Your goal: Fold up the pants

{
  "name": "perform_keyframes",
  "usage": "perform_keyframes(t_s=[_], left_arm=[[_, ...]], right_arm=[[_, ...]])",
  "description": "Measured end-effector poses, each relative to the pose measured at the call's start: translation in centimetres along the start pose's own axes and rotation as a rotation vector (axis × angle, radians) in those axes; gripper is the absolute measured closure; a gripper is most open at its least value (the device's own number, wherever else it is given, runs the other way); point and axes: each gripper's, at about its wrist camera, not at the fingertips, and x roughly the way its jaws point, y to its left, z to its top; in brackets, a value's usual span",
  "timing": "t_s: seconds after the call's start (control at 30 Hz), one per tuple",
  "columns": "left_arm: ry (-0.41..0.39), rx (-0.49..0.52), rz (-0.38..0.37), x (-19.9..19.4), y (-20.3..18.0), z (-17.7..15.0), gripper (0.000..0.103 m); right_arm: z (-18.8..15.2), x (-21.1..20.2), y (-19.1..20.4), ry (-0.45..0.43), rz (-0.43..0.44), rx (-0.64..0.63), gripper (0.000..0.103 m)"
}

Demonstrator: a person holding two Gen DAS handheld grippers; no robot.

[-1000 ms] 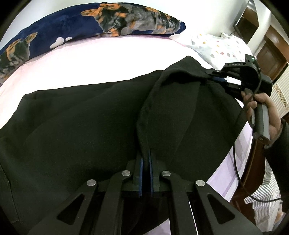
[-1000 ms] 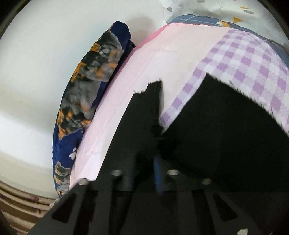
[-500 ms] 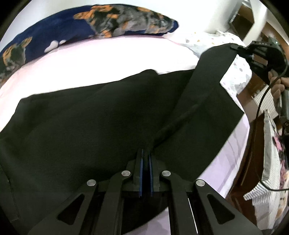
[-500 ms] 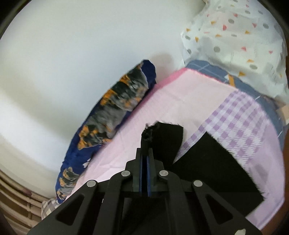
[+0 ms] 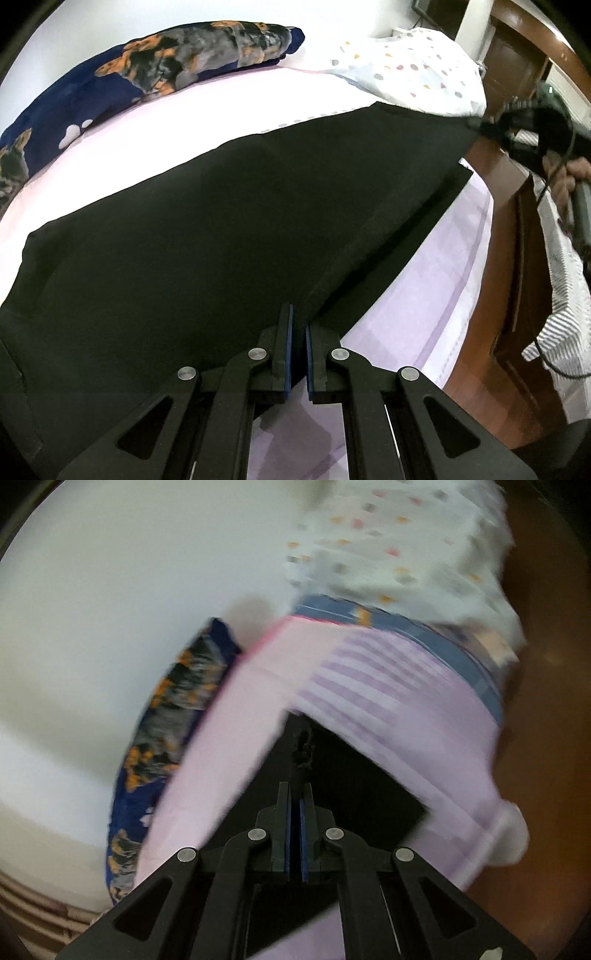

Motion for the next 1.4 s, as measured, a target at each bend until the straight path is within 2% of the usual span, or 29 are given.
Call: perform_keyframes(t_s=[0.2,0.47,0.6,0.7,0.8,0.87,0.9,1.0,1.1,1.23,1.4], left_arm=[[0.009,0.032,0.018,0.2,-0.4,0.0,0.097],[0.014,0.056,0.016,0.3,-0.6,-0.1,0.097],[0.018,0.041,0.013,0.5,-0.5,-0.2,0.095],[0.022,0.014,-0.007,0.5,-0.1,-0.1,0.091],[0.028,-0.042,-0.059,0.3,0.7,0.1,0.081],[0.024,-0.083,-0.101,-0.2,1.2,0.2,0.071],[0.017,-0.105,-0.115,-0.6,1.6,0.2,0.069],[-0.032,-0.148,-0.149,-2.4,3.2,0.3,0.066],[-0.092,-0.201,-0.137,-4.3,5.6,0.3,0.064],[-0.146,-0.319,-0.010,-6.0,10.1,-0.4,0.061],[-0.147,-0.416,0.152,-7.0,15.0,-2.6,0.061]], right_arm=[[-1.4,2.3,-3.1,0.044,-0.101,-0.002,0.100],[-1.9,2.7,-3.5,0.035,-0.137,-0.020,0.100],[-2.0,2.9,-3.4,0.029,-0.191,-0.050,0.097],[-1.8,2.5,-3.7,0.022,-0.216,-0.042,0.093],[-1.5,1.8,-3.7,0.007,-0.279,-0.054,0.079],[-1.3,1.3,-3.4,-0.003,-0.291,-0.068,0.078],[-1.1,1.0,-3.1,-0.008,-0.300,-0.078,0.078],[-0.7,0.3,-1.0,-0.035,-0.295,-0.125,0.078],[-0.7,0.6,2.4,-0.035,-0.254,-0.200,0.078],[-1.9,3.2,8.8,0.051,-0.136,-0.342,0.078],[-6.4,9.0,18.8,0.255,0.035,-0.602,0.078]])
